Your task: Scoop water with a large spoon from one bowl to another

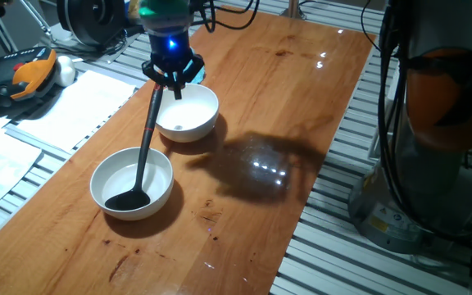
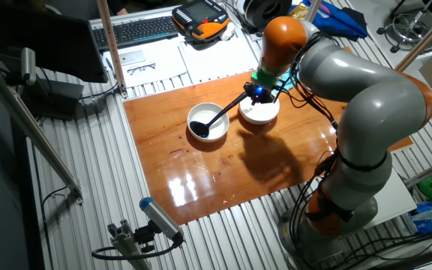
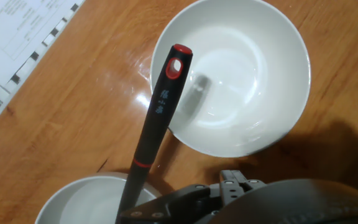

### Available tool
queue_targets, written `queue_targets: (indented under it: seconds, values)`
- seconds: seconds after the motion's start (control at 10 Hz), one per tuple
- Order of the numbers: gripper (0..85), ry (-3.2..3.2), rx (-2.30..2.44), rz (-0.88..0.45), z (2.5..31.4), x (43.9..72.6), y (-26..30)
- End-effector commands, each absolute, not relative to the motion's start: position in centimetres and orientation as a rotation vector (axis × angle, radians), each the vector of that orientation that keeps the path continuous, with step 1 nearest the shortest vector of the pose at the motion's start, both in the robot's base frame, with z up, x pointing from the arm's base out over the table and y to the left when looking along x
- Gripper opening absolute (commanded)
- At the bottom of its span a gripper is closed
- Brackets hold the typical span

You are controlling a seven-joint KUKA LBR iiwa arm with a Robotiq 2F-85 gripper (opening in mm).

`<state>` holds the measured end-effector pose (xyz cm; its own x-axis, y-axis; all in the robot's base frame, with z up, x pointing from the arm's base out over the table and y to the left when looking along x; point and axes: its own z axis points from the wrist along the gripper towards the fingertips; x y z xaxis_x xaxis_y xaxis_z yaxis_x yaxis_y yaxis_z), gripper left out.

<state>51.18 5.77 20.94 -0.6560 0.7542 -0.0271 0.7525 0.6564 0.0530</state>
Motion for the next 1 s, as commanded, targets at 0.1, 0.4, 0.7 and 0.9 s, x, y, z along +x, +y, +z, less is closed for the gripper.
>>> queue_targets:
  seconds: [0.1,0.4,0.7,0.9]
  values:
    - [0.0,2.772,1.323,0.046,20.2,51.2,6.5]
    - [0.0,2.687,1.395,0.033,19.3,51.1,7.5]
    - [0.0,2.645,1.387,0.011,19.3,51.2,7.5]
    - [0.0,2.657,1.380,-0.011,19.3,51.3,7.4]
